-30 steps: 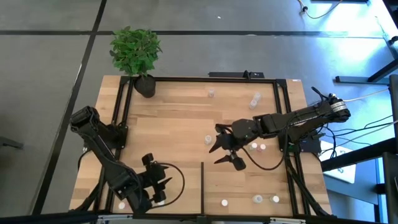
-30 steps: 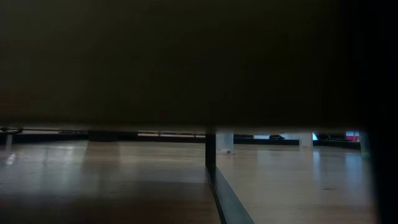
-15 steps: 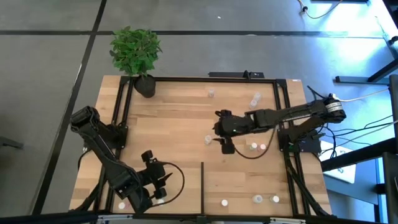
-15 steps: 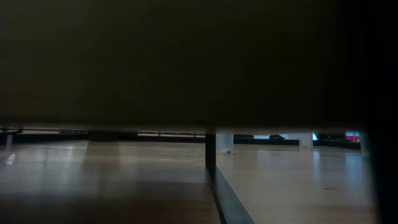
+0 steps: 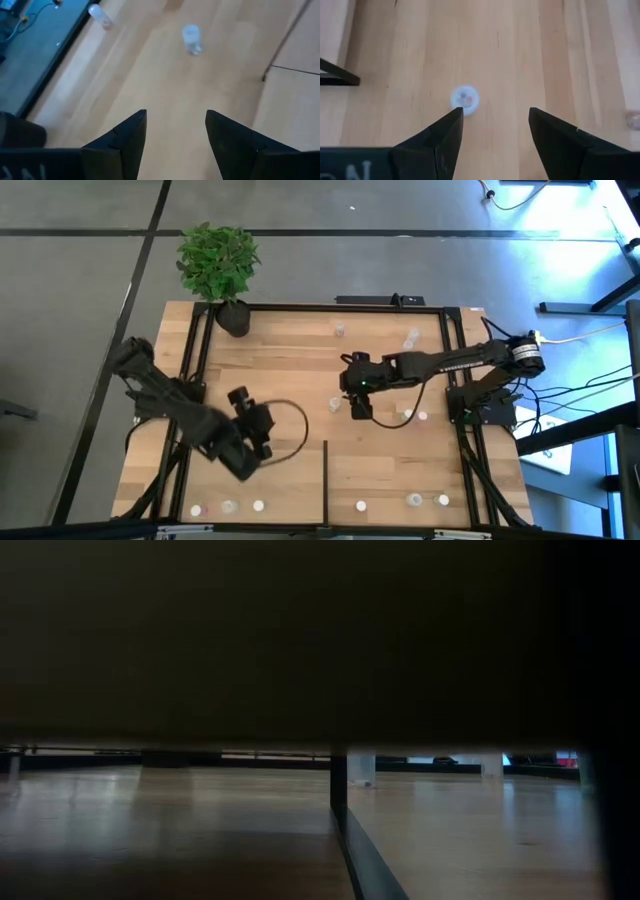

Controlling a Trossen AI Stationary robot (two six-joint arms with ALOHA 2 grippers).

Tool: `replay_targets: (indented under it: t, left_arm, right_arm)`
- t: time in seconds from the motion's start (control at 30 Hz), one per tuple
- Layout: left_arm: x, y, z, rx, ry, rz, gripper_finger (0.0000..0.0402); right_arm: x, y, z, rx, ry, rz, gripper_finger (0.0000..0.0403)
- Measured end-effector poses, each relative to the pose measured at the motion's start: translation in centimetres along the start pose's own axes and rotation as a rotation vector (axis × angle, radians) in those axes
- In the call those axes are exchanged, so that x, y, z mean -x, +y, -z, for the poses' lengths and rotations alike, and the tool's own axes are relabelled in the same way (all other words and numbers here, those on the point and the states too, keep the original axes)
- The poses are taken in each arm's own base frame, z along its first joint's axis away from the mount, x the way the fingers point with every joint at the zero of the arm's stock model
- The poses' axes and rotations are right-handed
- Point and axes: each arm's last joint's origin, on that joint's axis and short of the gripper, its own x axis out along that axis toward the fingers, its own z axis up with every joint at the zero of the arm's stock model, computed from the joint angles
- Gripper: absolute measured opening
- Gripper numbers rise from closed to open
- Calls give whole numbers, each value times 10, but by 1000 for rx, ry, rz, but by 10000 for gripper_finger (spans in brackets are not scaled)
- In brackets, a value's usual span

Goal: Pick and place medicine bottles onto shelf by color
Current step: Put the bottom transparent pill bottle on the shelf

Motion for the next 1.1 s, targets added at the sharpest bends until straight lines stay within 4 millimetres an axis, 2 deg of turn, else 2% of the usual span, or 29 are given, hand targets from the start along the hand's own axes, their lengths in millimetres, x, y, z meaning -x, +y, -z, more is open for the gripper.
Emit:
replay_targets:
  t: [0.17, 0.33, 0.47, 0.63, 0.77, 0.9, 1.1]
  left_arm:
    - [-9, 37, -24, -10, 48, 13, 197]
    - [-32, 61, -44, -45, 125, 63, 197]
    - [-54, 70, -65, -103, 111, 219, 197]
    - [-70, 86, -85, -159, 44, 417, 197]
    - [-91, 98, -87, -168, 9, 451, 197]
    - [-118, 104, -79, -145, -40, 514, 197]
    - [-147, 105, -59, -166, -98, 559, 197]
  right_arm:
    - [12, -5, 6, 27, 48, 4, 228]
    - [23, -14, 7, 8, 31, 20, 228]
    - [31, -25, 10, 8, 47, 51, 228]
    - [46, -38, 19, -22, 97, 109, 228]
    - [64, -41, 21, -8, 58, 112, 228]
    - [82, -43, 21, -15, -3, 120, 228]
    - [88, -44, 18, 26, -58, 131, 228]
